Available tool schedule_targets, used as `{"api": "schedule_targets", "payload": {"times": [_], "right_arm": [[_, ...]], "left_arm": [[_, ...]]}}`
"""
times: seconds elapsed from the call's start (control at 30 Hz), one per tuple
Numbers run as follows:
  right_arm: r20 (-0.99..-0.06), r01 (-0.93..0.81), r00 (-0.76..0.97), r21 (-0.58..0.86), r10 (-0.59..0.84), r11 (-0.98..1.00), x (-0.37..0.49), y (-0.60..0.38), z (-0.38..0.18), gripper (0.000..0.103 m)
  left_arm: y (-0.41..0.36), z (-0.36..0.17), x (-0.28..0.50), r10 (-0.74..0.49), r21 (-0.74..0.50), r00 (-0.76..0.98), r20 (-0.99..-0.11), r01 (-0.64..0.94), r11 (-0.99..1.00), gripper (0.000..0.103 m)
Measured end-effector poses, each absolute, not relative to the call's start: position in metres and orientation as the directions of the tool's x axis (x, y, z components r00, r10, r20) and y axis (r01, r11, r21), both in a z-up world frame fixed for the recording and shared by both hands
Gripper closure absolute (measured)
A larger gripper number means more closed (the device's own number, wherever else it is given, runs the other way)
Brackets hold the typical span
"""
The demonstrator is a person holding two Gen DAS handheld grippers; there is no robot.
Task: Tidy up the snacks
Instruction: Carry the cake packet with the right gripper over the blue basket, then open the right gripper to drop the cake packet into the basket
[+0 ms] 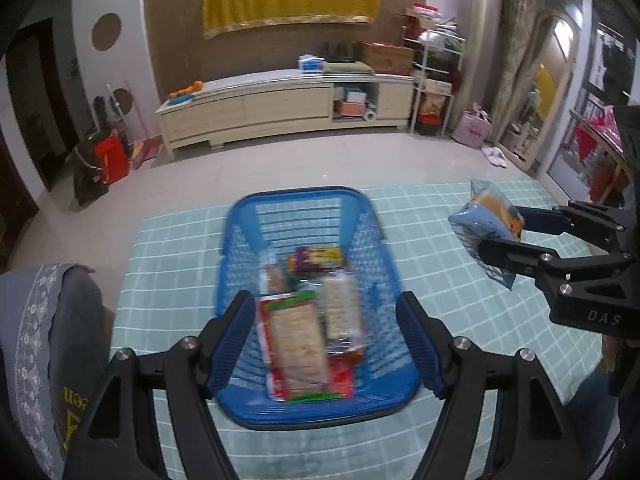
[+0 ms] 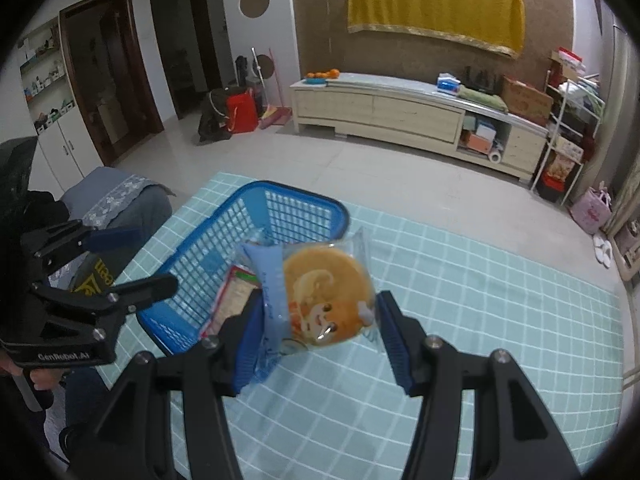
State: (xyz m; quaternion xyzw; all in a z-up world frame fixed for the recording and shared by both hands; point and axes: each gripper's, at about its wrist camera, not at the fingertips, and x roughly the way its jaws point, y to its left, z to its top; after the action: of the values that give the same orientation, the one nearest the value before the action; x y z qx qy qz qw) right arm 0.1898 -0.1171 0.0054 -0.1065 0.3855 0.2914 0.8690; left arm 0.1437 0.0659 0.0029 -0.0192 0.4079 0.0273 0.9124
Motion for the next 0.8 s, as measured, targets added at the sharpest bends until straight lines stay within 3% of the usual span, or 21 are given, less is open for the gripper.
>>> {"api": "schedule_targets", "payload": {"times": [0.8], "right_arm": [[-0.821, -0.627, 0.444, 0.001, 0.359, 0.779, 0.257, -0.014, -0.055, 0.043]], "left_arm": [[0.152, -0.041, 0.185, 0.078, 0.007, 0.615, -0.784, -0.117, 0.993, 0.032]]}}
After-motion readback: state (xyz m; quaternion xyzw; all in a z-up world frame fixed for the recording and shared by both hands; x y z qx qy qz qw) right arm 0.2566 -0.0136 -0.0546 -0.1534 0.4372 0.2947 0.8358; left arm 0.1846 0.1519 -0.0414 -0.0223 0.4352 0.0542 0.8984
